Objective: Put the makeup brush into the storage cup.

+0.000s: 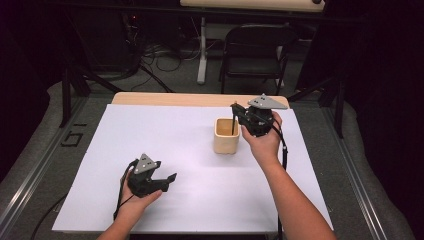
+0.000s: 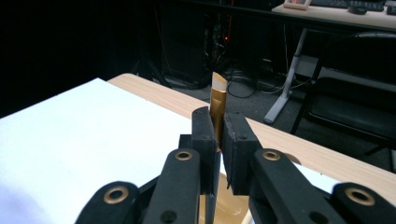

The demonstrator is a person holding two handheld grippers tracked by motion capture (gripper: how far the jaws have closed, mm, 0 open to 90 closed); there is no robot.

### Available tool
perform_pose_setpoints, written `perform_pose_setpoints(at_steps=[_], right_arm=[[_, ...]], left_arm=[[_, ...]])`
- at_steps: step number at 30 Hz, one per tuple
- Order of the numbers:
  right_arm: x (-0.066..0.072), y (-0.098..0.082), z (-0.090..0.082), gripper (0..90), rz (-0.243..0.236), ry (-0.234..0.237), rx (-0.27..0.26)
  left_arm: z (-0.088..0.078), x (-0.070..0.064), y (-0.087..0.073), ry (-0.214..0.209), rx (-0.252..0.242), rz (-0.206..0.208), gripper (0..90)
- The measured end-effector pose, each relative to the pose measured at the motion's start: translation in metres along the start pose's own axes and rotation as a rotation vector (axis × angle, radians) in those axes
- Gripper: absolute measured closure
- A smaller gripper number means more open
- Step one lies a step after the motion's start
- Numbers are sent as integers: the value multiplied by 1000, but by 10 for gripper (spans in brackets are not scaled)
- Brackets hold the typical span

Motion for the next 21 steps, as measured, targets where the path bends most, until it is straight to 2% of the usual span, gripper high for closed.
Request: perform_pose_setpoints(at_steps=[21], right_arm=[[-3,-26,17,843,-14,-16,57]], left_arm=[[0,0,0,3,0,1,267]])
Point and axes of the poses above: each handheld gripper's, and its own axes: z roughly forward along the jaws, y roughly out of its top, x roughly to its left, the point moved 5 cm from there along z, roughly forward along the jaws, and after that the axes turned 15 degrees about z, right-handed, at the moved point
